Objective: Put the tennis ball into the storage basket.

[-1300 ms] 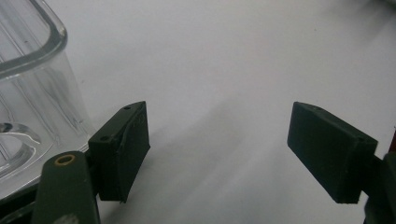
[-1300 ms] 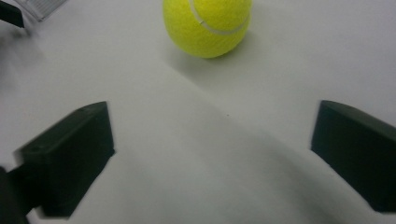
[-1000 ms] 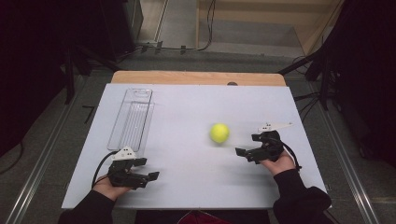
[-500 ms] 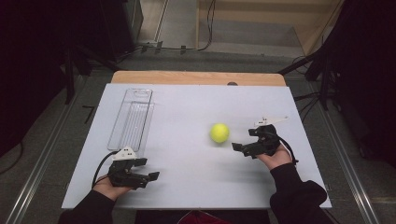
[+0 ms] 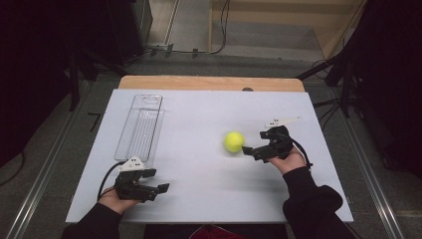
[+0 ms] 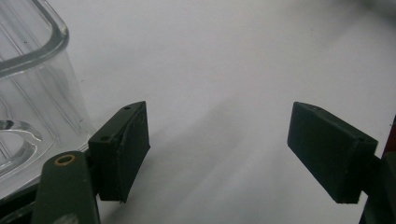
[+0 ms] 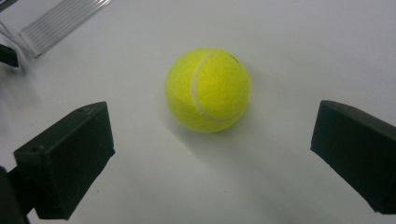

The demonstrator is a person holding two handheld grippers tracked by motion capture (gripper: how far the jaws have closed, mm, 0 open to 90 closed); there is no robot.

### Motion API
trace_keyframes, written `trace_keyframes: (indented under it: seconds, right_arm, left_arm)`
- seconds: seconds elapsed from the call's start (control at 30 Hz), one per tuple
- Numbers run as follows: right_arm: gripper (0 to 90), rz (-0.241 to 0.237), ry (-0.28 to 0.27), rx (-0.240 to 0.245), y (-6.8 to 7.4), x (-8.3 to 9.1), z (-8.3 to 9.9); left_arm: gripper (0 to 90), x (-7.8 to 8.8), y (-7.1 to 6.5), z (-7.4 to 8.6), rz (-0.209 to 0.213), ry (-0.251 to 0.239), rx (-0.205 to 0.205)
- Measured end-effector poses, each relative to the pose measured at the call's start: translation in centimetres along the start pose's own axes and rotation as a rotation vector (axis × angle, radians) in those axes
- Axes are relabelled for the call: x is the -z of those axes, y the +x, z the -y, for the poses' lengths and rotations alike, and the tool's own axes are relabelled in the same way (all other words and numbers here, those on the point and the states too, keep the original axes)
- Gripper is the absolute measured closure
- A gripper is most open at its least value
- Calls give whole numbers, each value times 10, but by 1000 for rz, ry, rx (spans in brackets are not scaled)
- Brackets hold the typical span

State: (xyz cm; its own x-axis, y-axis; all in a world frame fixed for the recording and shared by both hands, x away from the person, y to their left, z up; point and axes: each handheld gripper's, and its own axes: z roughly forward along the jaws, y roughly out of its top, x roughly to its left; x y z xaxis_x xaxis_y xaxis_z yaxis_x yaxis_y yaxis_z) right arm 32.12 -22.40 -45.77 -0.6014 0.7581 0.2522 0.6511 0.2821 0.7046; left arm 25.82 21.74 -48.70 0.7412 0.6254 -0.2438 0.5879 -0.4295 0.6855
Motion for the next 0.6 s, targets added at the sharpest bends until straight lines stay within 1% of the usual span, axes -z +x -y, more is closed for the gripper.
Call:
trace_keyframes:
  seconds: [0.1,0.33,0.6]
  right_arm:
    - [0,6,-5,2,1,-1,-4]
    - [0,0,1,6,2,-7,-12]
    - [0,-2,-6,16,4,-14,-26]
  left_arm:
    - [216,0,0,0,0,-1,1]
    - [216,0,0,0,0,1,0]
    - [216,0,0,0,-1,2,-1]
